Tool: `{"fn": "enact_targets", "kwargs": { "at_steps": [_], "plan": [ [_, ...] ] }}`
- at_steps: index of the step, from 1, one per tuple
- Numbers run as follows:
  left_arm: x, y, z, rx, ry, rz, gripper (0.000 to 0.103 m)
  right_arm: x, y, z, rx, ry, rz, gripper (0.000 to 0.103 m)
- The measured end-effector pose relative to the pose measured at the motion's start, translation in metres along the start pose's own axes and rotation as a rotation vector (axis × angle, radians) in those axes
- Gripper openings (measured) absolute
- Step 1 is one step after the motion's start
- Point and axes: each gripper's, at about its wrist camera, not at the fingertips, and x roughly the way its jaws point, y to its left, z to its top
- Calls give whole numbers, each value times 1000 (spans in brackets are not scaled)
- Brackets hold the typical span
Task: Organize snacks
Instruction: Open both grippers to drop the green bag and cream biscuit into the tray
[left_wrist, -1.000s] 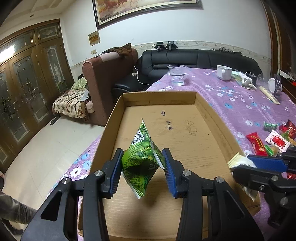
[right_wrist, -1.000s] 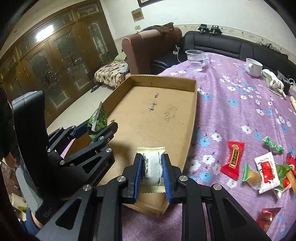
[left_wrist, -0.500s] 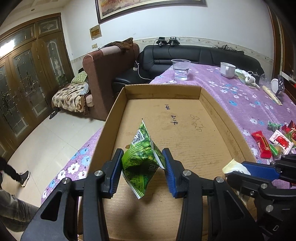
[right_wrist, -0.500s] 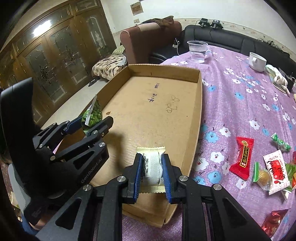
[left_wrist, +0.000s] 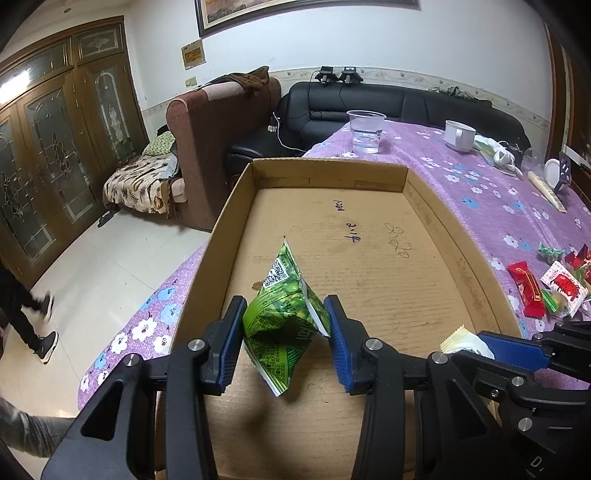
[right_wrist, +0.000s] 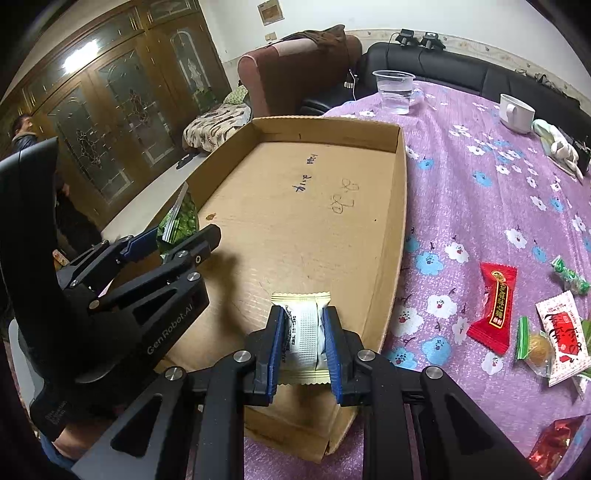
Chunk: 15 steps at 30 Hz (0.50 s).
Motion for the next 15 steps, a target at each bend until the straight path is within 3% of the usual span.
{"fn": "enact_targets", "kwargs": {
  "at_steps": [11, 15],
  "plan": [
    [0, 1, -1, -2, -4, 2, 42, -5, 1, 0, -4, -13, -9, 25],
    [-1, 2, -2, -5, -10, 6, 49, -10, 3, -1, -4, -23, -5, 25]
  ]
}}
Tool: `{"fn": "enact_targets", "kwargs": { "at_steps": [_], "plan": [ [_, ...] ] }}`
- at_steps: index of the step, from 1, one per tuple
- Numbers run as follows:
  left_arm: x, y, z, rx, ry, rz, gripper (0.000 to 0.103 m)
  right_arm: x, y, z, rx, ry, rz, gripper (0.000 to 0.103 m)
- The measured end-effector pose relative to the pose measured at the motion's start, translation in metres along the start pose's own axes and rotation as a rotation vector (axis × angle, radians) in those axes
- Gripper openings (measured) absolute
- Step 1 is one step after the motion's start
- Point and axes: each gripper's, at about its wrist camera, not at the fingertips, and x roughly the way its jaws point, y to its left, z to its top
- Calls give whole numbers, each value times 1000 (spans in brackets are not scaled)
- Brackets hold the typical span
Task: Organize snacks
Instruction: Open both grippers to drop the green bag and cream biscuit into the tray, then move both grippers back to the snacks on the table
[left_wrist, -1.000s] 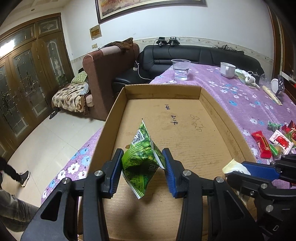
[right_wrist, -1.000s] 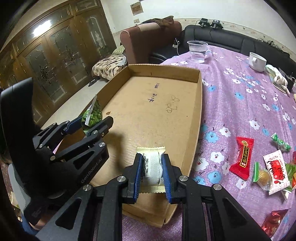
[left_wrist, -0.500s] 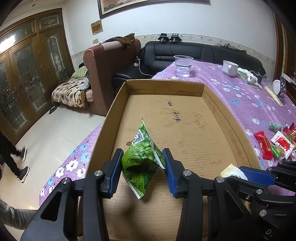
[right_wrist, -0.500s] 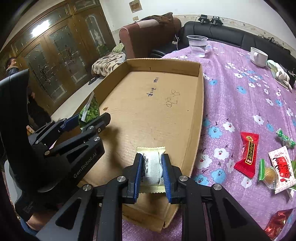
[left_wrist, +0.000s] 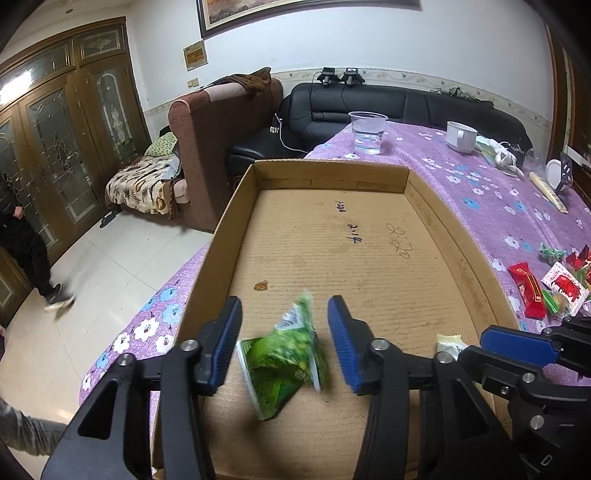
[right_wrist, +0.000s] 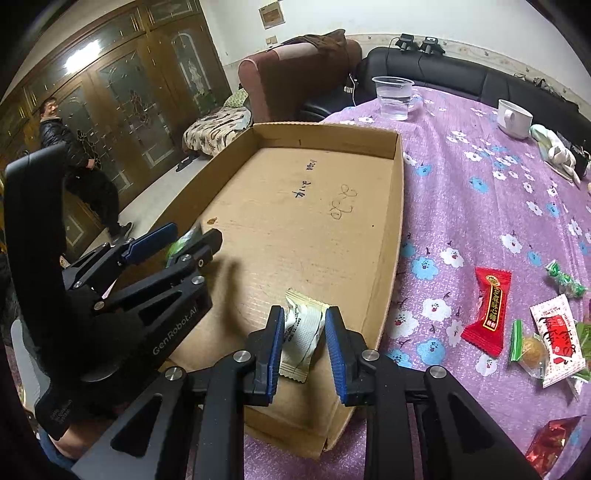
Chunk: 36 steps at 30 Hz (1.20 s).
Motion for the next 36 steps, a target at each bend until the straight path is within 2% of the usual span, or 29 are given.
{"fn": "enact_targets", "kwargs": {
  "at_steps": [4, 8, 16, 26, 36],
  "plan": [
    [-5, 0, 0, -2, -13, 0, 49, -9, 0, 0, 6, -21, 7, 26],
    [-11, 2, 1, -5, -24, 3, 49, -21, -2, 2, 16, -52, 10, 33],
    [-22, -2, 2, 6, -42, 6, 49, -42, -6, 1, 8, -104, 0, 35],
    [-34, -10, 4, 24, -60, 10, 49, -59, -15, -6, 23, -154, -20, 44],
    [-47, -22, 5, 48, -80, 13, 49, -90, -37, -21, 49, -248, -87, 53]
  ]
}}
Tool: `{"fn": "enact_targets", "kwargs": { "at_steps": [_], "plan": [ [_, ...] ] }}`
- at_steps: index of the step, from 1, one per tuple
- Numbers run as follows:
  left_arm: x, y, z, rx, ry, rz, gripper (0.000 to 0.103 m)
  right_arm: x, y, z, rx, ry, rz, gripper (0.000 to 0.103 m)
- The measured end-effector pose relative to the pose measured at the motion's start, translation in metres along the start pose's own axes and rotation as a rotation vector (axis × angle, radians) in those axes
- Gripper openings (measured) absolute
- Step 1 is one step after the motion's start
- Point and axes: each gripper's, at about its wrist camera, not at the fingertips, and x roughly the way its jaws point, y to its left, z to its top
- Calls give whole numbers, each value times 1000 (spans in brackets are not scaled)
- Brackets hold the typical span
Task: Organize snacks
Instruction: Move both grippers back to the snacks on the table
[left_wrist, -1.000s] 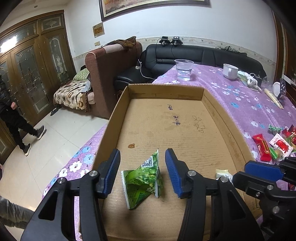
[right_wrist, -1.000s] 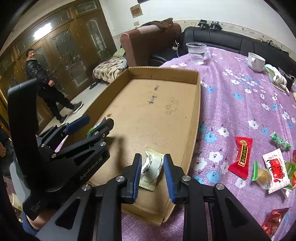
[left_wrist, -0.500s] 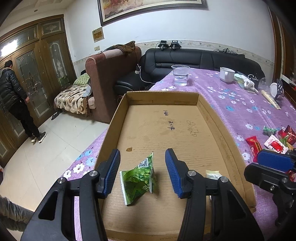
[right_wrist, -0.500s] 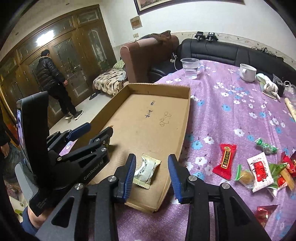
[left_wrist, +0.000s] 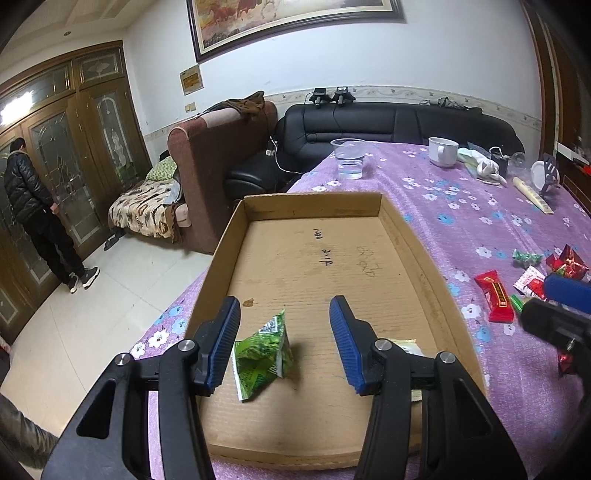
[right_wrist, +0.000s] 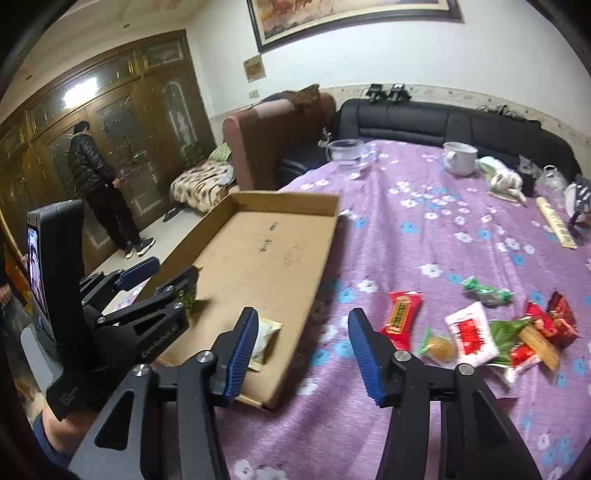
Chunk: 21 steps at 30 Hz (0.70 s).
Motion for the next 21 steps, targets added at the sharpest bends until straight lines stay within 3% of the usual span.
{"fn": "enact_targets", "kwargs": {
  "at_steps": [9, 16, 21],
  "plan": [
    [-14, -28, 0, 53, -13, -32, 49, -27, -51, -14, 138, -28, 5, 54],
    [-25, -59, -3, 104, -12, -111, 49, -58, -108, -31, 276, -61, -53, 54],
    [-31, -82, -9, 146, 6, -186, 55, -68, -143, -43, 364, -61, -107, 57]
  ]
}}
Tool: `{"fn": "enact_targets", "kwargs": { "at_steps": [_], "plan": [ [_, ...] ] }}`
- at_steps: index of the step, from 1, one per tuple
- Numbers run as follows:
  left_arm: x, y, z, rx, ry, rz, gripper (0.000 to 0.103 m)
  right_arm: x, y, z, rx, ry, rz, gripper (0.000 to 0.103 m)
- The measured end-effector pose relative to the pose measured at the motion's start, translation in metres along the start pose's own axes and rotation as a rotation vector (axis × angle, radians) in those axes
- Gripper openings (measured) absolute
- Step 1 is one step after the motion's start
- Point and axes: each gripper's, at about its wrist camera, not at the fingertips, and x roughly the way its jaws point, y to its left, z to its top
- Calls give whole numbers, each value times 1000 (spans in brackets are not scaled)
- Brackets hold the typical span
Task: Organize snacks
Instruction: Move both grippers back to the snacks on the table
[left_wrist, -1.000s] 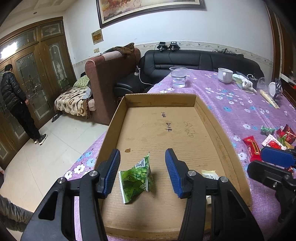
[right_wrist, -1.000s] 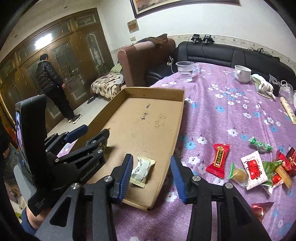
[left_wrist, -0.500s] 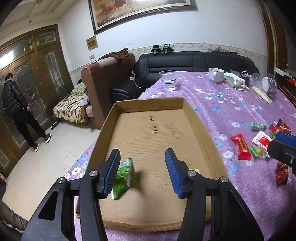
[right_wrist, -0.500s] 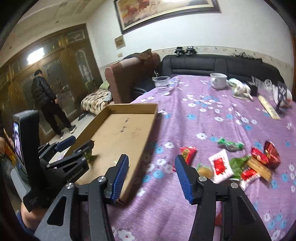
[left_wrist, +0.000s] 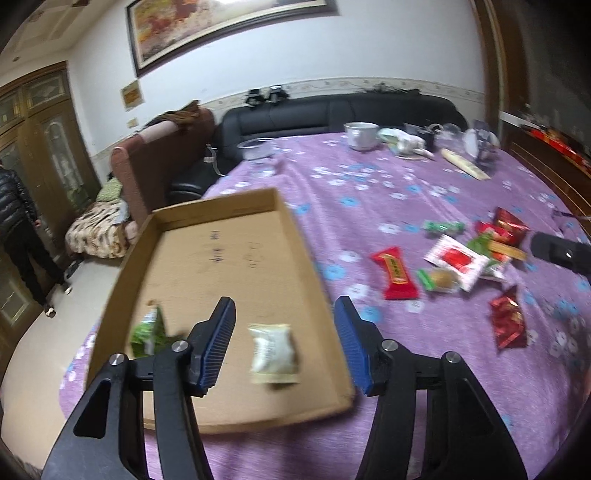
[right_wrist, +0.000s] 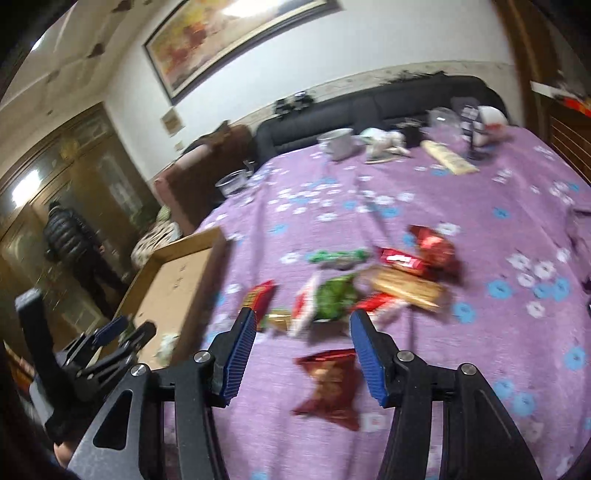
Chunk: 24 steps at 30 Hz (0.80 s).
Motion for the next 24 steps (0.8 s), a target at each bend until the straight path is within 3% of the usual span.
{"fn": "enact_targets", "kwargs": {
  "at_steps": [4, 10, 21, 23, 24],
  "plan": [
    [-1, -13, -2, 32, 6, -25, 55, 6, -15, -4, 45, 59, 4, 62],
    [2, -17, -2, 23, 30, -58, 55, 26, -4, -19, -49, 172, -25, 62],
    [2, -26, -3, 36, 38, -66, 55, 51, 8, -32, -160, 246, -103, 62],
    [3, -28, -3, 39, 43, -68, 55, 52, 8, -34, -166, 242, -116, 57],
    [3, -28, -3, 41, 43, -67, 55, 54, 6, -34, -163, 239, -123, 46]
  ]
}}
